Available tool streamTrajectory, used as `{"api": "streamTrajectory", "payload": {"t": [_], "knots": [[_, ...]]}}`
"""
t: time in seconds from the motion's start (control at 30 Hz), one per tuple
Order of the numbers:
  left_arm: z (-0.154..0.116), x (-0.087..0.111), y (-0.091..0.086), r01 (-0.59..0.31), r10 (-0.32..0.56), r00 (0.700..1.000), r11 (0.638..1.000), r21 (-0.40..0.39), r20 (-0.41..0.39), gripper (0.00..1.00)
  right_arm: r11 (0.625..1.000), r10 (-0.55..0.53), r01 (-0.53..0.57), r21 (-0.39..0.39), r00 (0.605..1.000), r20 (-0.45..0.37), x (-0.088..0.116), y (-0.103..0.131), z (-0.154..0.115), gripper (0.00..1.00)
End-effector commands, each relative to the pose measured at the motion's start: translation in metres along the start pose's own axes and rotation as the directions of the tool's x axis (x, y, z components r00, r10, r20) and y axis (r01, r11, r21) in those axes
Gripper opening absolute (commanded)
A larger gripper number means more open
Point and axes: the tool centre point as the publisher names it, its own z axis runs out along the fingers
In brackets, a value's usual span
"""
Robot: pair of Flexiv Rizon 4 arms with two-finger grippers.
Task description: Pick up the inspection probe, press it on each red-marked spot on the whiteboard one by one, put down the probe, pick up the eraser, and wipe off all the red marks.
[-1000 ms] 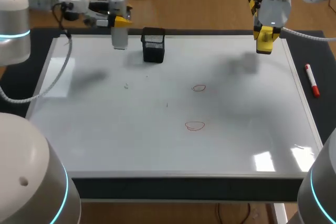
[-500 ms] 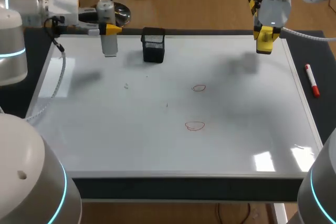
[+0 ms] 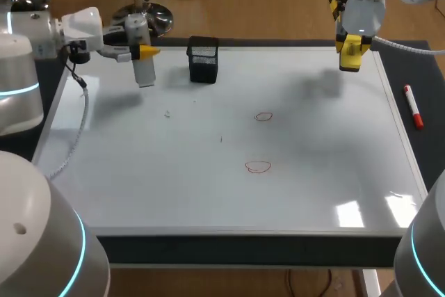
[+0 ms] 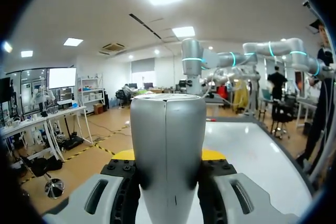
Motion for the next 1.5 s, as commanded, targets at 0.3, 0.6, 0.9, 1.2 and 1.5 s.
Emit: {"api": "streamTrajectory", "payload": {"t": [0.3, 0.6, 0.9, 1.2, 1.5], "knots": [[0.001, -0.004, 0.011, 0.008, -0.008, 1.0, 1.0, 0.001, 0.006, 0.0, 1.0, -0.002, 0.002, -0.001, 1.0, -0.003, 0.0, -0.001, -0.001, 0.0], [0.001, -0.005, 0.011, 0.009, -0.009, 1.0, 1.0, 0.0, 0.006, 0.0, 1.0, -0.002, 0.002, -0.001, 1.0, -0.003, 0.0, -0.001, -0.001, 0.0], [0.001, -0.005, 0.011, 0.009, -0.009, 1.0, 1.0, 0.0, 0.006, 0.0, 1.0, -0.002, 0.002, -0.001, 1.0, -0.003, 0.0, -0.001, -0.001, 0.0], [0.001, -0.005, 0.011, 0.009, -0.009, 1.0, 1.0, 0.0, 0.006, 0.0, 0.996, -0.087, 0.087, -0.015, 0.995, -0.051, -0.028, 0.012, 0.003, 0.0], [0.001, -0.005, 0.011, 0.009, -0.009, 1.0, 1.0, 0.0, 0.006, 0.0, 0.981, -0.194, 0.192, -0.034, 0.98, -0.041, -0.071, 0.039, 0.007, 0.0]]}}
